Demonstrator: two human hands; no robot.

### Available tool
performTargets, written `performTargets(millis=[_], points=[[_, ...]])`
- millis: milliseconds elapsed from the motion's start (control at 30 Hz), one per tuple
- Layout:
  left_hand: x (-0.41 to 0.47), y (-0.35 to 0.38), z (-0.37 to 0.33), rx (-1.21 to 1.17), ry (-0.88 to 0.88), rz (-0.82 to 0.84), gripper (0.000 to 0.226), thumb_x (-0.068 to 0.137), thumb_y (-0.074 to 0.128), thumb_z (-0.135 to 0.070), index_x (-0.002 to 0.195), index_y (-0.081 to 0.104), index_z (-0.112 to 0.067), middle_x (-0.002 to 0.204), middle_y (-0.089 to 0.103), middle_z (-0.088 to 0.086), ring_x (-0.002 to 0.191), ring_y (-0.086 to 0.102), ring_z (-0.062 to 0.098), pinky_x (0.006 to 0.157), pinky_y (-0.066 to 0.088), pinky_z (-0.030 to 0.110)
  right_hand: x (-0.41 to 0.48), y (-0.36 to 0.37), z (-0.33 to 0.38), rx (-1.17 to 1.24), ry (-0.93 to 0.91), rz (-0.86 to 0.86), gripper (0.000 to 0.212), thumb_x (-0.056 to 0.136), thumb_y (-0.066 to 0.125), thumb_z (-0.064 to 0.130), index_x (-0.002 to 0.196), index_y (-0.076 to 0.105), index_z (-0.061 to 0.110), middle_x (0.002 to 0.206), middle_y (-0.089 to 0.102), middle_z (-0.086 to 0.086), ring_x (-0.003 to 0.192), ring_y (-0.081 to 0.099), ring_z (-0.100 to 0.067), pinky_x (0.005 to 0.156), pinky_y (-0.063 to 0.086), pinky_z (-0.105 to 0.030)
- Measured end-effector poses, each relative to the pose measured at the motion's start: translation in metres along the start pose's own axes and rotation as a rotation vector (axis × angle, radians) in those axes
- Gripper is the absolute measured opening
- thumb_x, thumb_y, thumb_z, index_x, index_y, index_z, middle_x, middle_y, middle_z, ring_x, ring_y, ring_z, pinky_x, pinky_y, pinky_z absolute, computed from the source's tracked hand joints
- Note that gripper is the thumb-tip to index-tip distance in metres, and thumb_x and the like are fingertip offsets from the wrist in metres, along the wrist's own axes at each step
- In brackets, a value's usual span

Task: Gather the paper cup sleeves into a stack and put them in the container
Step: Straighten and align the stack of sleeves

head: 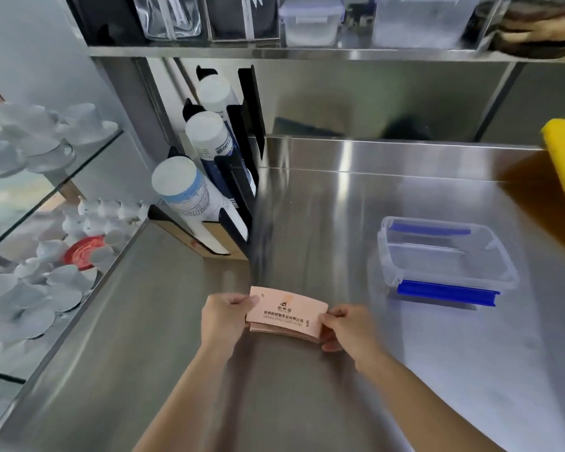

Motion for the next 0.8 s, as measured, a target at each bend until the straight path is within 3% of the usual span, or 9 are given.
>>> performTargets(millis=[167, 267, 367, 467, 600, 800], points=[[0.008, -0.001, 0.013, 0.099, -0.004, 0.049, 0.019, 0.075, 0.071, -0.019, 0.057, 0.069, -0.018, 0.067, 0.073, 0.012, 0.065, 0.067, 0.031, 0.077, 0.059, 0.048, 0.003, 0.005, -0.008, -0.057, 0.049, -0.059, 0.006, 0.083, 0.058, 0.005, 0.078, 0.061, 0.002, 0.059, 0.061, -0.009, 0.047, 0.056, -0.020, 0.043, 0.051, -0.028], [0.011, -0.001, 0.013, 0.227, 0.020, 0.051, 0.022, 0.075, 0.069, -0.026, 0.064, 0.069, -0.007, 0.077, 0.073, 0.021, 0.064, 0.061, 0.032, 0.076, 0.058, 0.048, 0.004, 0.004, -0.009, -0.089, 0.069, -0.082, 0.008, 0.081, 0.062, 0.010, 0.080, 0.060, 0.002, 0.058, 0.059, -0.009, 0.046, 0.053, -0.019, 0.045, 0.050, -0.029], [0.018, -0.002, 0.005, 0.171, -0.066, 0.112, 0.033, 0.073, 0.072, -0.031, 0.079, 0.066, 0.001, 0.087, 0.073, 0.020, 0.073, 0.063, 0.031, 0.076, 0.056, 0.044, 0.009, 0.001, -0.002, -0.083, 0.091, -0.069, 0.024, 0.073, 0.073, 0.025, 0.074, 0.058, 0.005, 0.059, 0.058, -0.009, 0.049, 0.054, -0.021, 0.055, 0.055, -0.035], [0.026, -0.001, 0.002, 0.154, -0.193, 0.252, 0.047, 0.065, 0.079, -0.037, 0.089, 0.061, 0.001, 0.095, 0.073, 0.015, 0.092, 0.067, 0.027, 0.074, 0.055, 0.038, 0.011, 0.002, 0.003, -0.119, 0.130, -0.029, 0.043, 0.063, 0.080, 0.035, 0.085, 0.062, 0.002, 0.068, 0.065, -0.010, 0.053, 0.057, -0.018, 0.051, 0.052, -0.027], [0.036, 0.007, 0.007, 0.415, -0.116, 0.358, 0.056, 0.060, 0.079, -0.040, 0.099, 0.062, -0.003, 0.095, 0.071, 0.009, 0.088, 0.065, 0.023, 0.082, 0.052, 0.036, 0.018, 0.006, 0.000, -0.128, 0.115, -0.051, 0.048, 0.069, 0.079, 0.026, 0.098, 0.062, -0.010, 0.080, 0.070, -0.020, 0.056, 0.058, -0.022, 0.049, 0.047, -0.025], [0.032, 0.009, 0.017, 0.350, -0.078, 0.520, 0.045, 0.066, 0.076, -0.027, 0.105, 0.064, -0.010, 0.105, 0.072, 0.004, 0.099, 0.064, 0.020, 0.100, 0.046, 0.039, 0.016, 0.006, -0.003, -0.088, 0.065, 0.000, 0.032, 0.075, 0.075, 0.015, 0.094, 0.066, -0.010, 0.072, 0.066, -0.012, 0.053, 0.055, -0.015, 0.053, 0.045, -0.024]])
Point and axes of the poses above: each hand's wrist, its own x-axis towards the middle knuckle, its own y-axis out of the palm, z = x × y, the point moved 2 cm from there along x, towards the middle knuckle
